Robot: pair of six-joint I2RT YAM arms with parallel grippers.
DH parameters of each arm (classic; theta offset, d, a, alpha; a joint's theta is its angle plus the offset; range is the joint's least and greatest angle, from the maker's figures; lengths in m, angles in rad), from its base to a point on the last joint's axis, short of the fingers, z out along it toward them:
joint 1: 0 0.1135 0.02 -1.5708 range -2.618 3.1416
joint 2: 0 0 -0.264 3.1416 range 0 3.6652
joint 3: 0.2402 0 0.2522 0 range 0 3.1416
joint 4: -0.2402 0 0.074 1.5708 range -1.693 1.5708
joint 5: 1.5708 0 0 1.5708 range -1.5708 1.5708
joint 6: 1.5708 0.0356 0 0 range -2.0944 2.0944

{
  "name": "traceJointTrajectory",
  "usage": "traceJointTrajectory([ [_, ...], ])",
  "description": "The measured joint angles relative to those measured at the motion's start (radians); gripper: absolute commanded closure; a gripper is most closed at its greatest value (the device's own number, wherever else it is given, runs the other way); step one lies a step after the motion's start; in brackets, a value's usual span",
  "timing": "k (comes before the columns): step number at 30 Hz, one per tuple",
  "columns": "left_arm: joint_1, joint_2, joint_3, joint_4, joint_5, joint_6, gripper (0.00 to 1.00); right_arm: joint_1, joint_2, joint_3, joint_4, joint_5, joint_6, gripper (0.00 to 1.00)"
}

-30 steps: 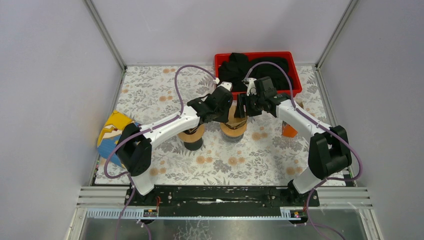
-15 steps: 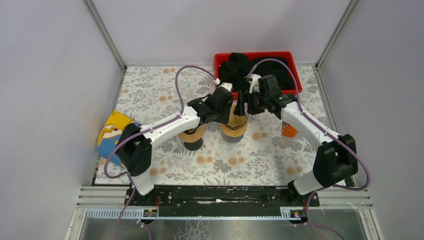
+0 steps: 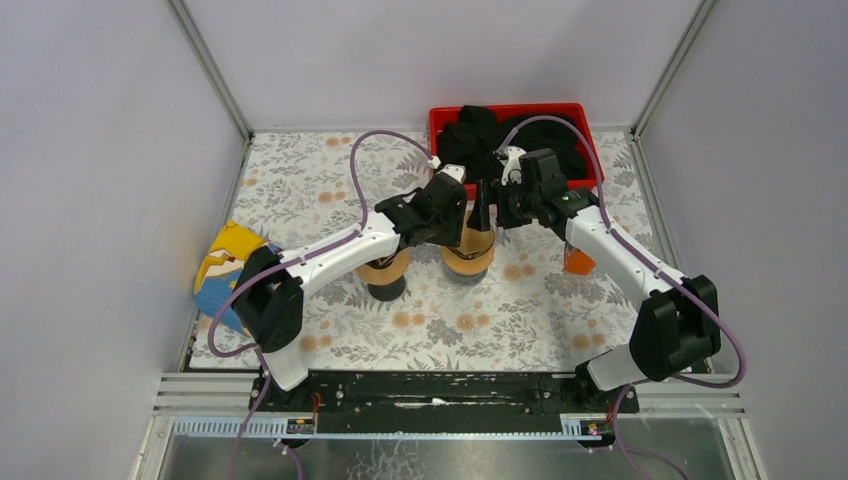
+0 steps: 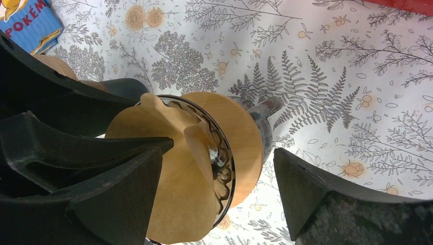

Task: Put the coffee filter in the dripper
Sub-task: Adjust the coffee filter in the coffee dripper.

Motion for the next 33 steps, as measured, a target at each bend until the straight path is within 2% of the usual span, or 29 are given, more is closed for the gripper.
traceJointTrajectory([
  [8, 0.000, -0.002, 0.002, 0.001, 0.004, 0.000, 0.44, 0.000, -0.037, -0.003, 0.000, 0.032, 0.009, 0.06],
  [17, 0.007, -0.042, 0.004, 0.003, 0.005, 0.000, 0.41, 0.000, -0.077, -0.003, 0.001, 0.060, 0.012, 0.05],
  [25, 0.009, -0.056, 0.004, 0.003, 0.014, 0.000, 0.42, 0.000, -0.077, -0.003, 0.000, 0.061, 0.012, 0.05],
  [33, 0.009, -0.057, 0.003, 0.001, 0.027, 0.000, 0.46, 0.000, -0.077, -0.023, -0.019, 0.095, 0.012, 0.05],
])
